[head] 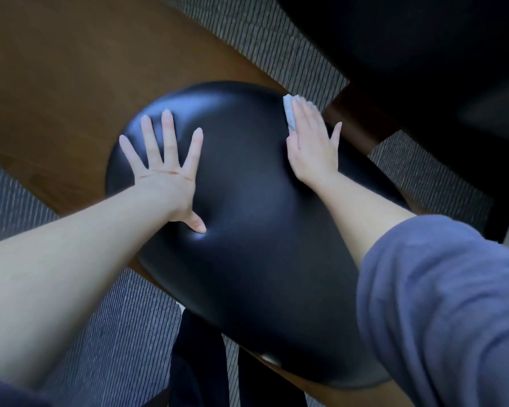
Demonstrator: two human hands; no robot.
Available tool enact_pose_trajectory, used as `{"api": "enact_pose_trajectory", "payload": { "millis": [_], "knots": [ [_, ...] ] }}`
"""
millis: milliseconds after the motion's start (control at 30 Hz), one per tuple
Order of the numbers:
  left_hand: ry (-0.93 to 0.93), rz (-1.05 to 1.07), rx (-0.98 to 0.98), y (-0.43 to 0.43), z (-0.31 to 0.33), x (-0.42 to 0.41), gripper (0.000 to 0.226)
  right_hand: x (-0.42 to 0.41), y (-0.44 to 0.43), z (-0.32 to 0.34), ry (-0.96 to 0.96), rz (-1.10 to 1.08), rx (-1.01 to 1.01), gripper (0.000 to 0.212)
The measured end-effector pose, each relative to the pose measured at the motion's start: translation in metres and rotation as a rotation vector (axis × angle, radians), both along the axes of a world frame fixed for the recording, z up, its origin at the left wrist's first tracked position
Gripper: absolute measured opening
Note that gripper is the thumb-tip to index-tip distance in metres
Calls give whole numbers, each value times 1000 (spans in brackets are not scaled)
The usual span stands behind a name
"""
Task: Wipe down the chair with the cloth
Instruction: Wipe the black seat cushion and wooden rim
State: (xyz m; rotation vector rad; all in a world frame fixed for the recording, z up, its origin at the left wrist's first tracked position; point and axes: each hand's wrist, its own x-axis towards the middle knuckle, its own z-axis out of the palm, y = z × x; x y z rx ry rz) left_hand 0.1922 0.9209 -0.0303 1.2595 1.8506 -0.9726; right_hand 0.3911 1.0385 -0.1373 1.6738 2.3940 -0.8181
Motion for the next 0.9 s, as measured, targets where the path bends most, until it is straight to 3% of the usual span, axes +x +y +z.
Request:
{"api": "enact_pose_trajectory", "payload": {
  "millis": [233,500,700,900],
  "knots": [
    [11,26,-48,5,1,1,163,13,4,0,-3,-88,-33,65],
    [-19,26,-7,1,-6,-3,167,64,-12,-7,-147,-384,-13,59],
    [-40,7,44,-3,-14,-6,168,47,-12,-4,-93,-198,-23,66],
    [-33,-29,75,-7,-11,-4,166,25,-84,16,-138,38,32,74]
  ]
}}
